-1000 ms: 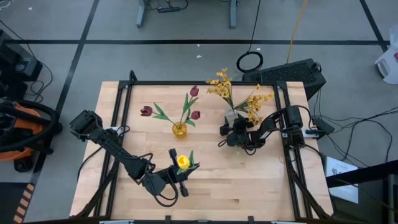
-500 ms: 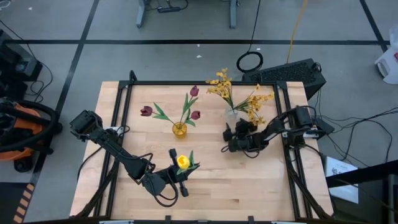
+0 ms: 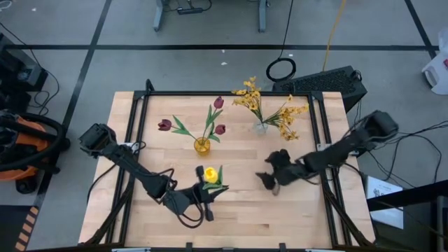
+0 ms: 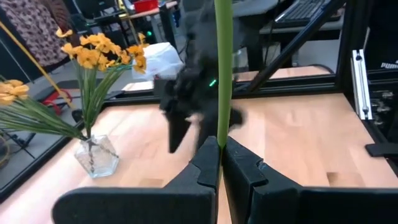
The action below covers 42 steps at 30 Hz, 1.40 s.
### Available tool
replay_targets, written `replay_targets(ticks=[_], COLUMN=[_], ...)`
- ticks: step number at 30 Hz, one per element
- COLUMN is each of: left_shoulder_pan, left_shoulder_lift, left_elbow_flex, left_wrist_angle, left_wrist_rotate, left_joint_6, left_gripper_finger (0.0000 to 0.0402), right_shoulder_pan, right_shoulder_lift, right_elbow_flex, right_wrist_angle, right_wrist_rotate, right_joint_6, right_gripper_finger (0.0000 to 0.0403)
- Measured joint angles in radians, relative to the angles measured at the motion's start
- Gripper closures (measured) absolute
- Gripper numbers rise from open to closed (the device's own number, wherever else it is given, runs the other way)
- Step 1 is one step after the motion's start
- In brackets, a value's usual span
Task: Sort flowers into vase by color
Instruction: Put the yellow tulip into the transparent vase
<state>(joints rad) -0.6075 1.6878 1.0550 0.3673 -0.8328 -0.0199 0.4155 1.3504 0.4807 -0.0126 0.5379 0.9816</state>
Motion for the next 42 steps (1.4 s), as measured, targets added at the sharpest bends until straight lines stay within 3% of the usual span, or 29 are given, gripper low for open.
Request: replay_targets(ticks=[4,11,18,27,42], left_shoulder_pan=[0.019,0.045,0.066,0.071,0.071], left_shoulder_lift=[0.0,0.0,0.0,0.0,0.0], left_elbow_flex=[0.0,0.0,0.0,0.0,0.0], left_wrist_angle=[-0.001,0.009,0.017,0.005,-0.012], left_wrist_rotate=[0.022,0.11,0.167,0.194,0.194], left_joint_6=[-0.001,-0.002,-0.003,-0.002,-0.003], left_gripper_finger=[0.0389,0.0389,0.0389,0.0389,0.0389], right_shoulder_pan=[0.131,0.246,0.239,0.192,0.136], right_shoulder_lift=[-0.1,-0.128,0.001,0.177,0.217], right_elbow_flex=[0.0,0.021,0.255,0.523,0.59], right_wrist_angle=[0.15,0.777,0.616,0.466,0.467], right_wrist_rotate=[0.094,0.194,0.19,0.189,0.087], right_joint_6=[-0.154,-0.729,-0.971,-1.019,-0.915], right_gripper_finger=[0.0014,0.0018,0.0055,0.0096,0.0192])
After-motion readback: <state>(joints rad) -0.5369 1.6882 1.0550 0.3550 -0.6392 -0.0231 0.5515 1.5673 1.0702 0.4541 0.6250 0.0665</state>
